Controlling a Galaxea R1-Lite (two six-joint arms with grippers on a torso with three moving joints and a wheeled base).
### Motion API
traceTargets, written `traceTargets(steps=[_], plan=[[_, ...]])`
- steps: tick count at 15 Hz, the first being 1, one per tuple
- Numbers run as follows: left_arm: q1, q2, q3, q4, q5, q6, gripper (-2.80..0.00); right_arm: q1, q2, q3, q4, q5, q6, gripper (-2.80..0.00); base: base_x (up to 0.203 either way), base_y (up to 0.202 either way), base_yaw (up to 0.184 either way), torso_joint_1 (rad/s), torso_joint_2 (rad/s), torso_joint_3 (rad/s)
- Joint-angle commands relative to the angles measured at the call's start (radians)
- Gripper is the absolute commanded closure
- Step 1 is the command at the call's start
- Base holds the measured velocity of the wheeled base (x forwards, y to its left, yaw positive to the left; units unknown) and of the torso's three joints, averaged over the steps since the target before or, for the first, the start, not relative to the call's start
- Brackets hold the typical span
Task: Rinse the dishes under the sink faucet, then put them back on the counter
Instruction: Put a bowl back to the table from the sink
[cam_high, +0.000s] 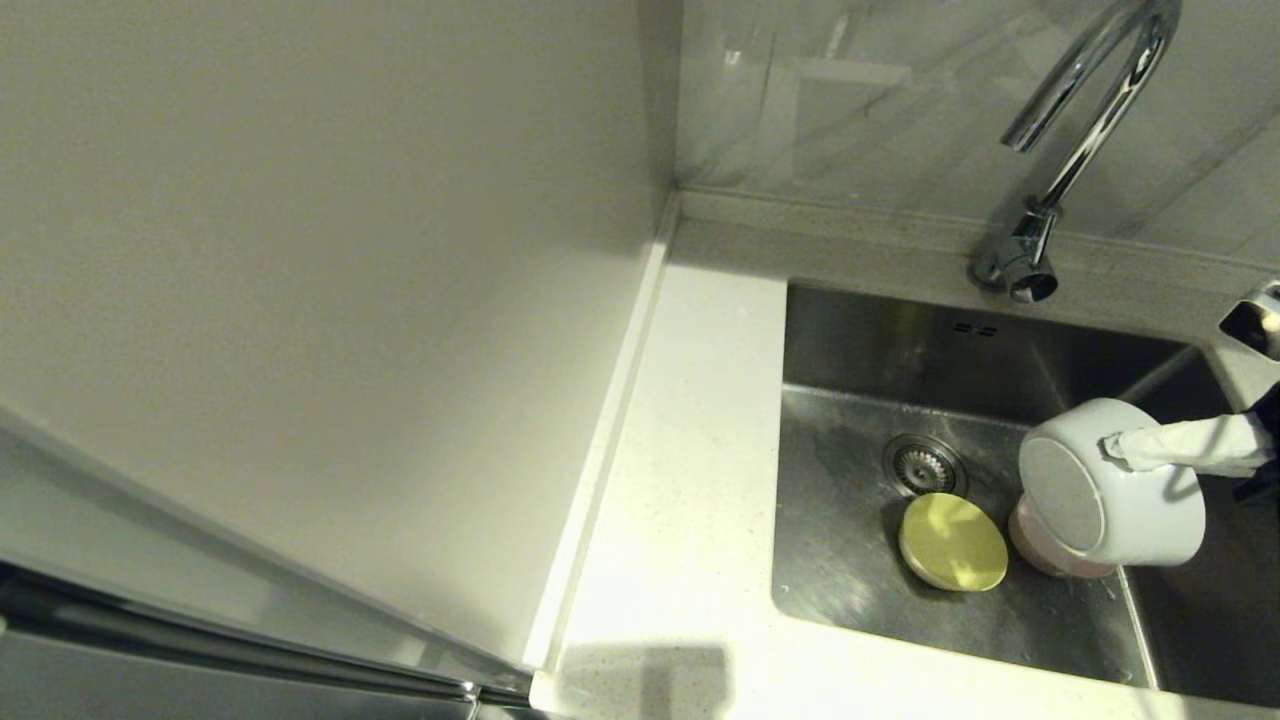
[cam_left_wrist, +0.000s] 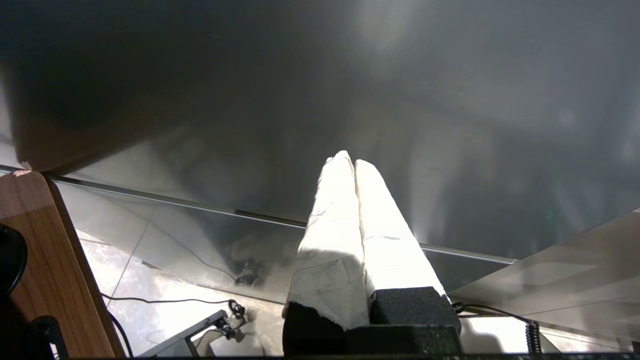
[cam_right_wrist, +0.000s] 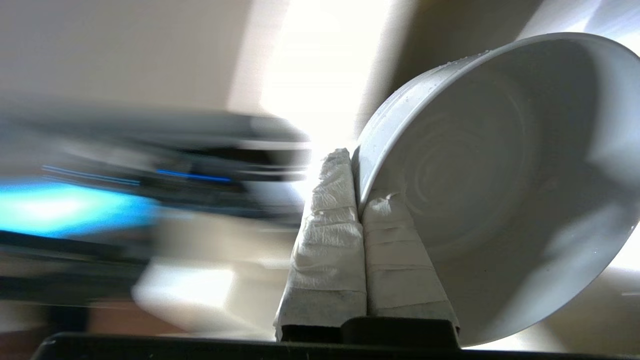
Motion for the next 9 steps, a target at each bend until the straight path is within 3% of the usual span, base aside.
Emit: traceTargets(steps=[1, 5, 9], plan=[[0.000, 0.000, 0.003, 0.000, 0.000, 0.000, 0.00, -0.093, -0.032, 0.051, -0.371, -0.063, -0.221, 0.00, 0.000, 0.000, 0.000, 0.000, 0.00, 0.000], [0.000, 0.000, 0.003, 0.000, 0.000, 0.000, 0.00, -0.160, -0.025, -0.028, -0.831, -0.093, -0.238, 0.00, 0.000, 0.000, 0.000, 0.000, 0.00, 0.000], [0.000, 0.000, 0.003, 0.000, 0.000, 0.000, 0.00, -0.187, 0.047, -0.129, -1.122, -0.388, -0.236, 0.00, 0.000, 0.000, 0.000, 0.000, 0.00, 0.000]])
